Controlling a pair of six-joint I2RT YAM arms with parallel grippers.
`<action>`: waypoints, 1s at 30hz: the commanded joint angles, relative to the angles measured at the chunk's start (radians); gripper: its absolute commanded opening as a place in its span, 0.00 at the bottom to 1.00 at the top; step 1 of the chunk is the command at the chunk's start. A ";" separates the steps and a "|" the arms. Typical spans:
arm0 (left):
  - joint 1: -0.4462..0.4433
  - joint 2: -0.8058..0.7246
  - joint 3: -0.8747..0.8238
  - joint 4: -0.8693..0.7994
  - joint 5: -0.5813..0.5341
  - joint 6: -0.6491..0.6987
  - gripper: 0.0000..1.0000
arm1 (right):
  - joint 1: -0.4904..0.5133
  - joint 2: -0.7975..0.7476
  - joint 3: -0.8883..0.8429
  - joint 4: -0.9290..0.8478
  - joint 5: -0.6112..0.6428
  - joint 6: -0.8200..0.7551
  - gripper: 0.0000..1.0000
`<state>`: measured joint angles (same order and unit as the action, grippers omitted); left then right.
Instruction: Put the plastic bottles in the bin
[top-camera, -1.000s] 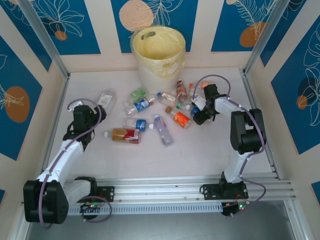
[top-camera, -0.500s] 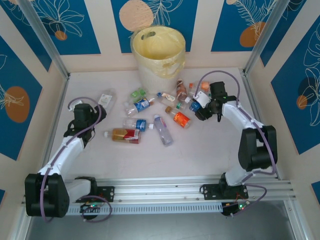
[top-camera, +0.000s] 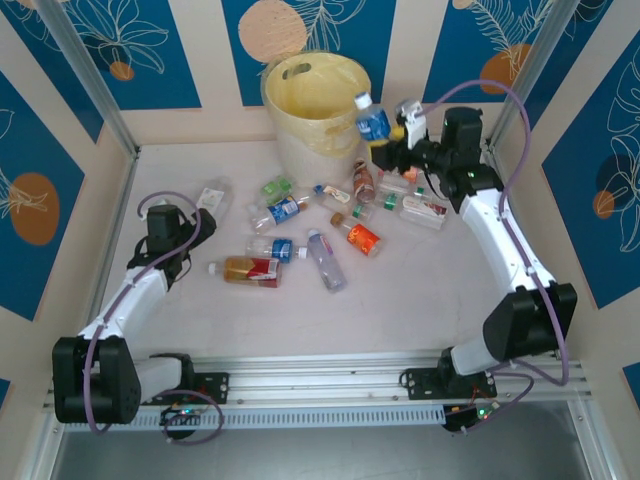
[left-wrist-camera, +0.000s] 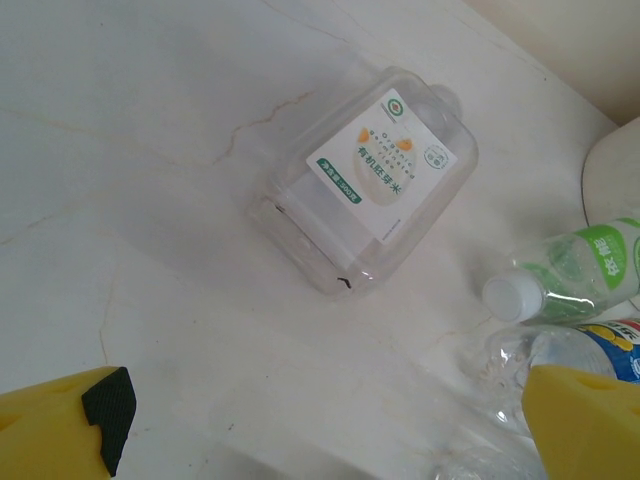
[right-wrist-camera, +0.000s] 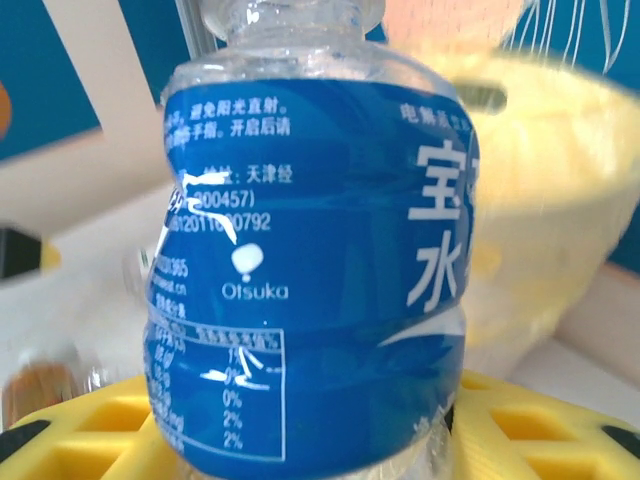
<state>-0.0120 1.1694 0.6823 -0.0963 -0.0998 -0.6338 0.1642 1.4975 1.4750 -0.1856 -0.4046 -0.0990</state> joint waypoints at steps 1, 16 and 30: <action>0.018 0.001 0.031 -0.017 0.054 -0.017 1.00 | 0.039 0.110 0.161 0.063 -0.008 0.200 0.51; 0.040 -0.025 0.014 -0.052 0.077 -0.022 1.00 | 0.130 0.747 0.993 -0.131 0.402 0.348 0.52; 0.067 -0.056 -0.003 -0.068 0.048 -0.001 1.00 | 0.154 0.793 1.118 -0.491 0.594 0.159 0.58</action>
<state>0.0422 1.1156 0.6819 -0.1448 -0.0372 -0.6479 0.3149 2.3402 2.5809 -0.5205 0.1341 0.1059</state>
